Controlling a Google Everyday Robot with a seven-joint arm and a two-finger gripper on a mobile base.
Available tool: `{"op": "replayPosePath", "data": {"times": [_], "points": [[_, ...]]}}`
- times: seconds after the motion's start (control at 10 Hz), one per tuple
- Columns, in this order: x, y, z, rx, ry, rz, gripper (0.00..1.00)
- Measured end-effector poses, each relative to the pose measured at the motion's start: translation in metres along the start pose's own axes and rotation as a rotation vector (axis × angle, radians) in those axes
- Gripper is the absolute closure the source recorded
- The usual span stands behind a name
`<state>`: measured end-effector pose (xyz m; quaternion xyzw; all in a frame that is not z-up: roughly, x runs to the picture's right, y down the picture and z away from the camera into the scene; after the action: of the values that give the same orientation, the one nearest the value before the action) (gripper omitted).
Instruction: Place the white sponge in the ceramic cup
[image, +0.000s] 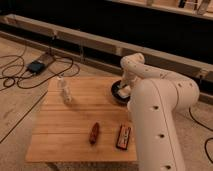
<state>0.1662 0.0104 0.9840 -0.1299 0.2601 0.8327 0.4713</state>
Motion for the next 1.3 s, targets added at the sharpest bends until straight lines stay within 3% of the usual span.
{"op": "replayPosePath", "data": {"times": [0.3,0.7,1.0,1.3], "points": [[-0.006,0.001,0.006,0.007,0.008,0.004,0.38],[-0.005,0.005,0.006,0.002,0.023,-0.002,0.78],[0.003,0.012,-0.001,-0.002,0.034,-0.023,0.99],[0.009,0.018,-0.019,-0.010,0.033,-0.051,1.00]]}}
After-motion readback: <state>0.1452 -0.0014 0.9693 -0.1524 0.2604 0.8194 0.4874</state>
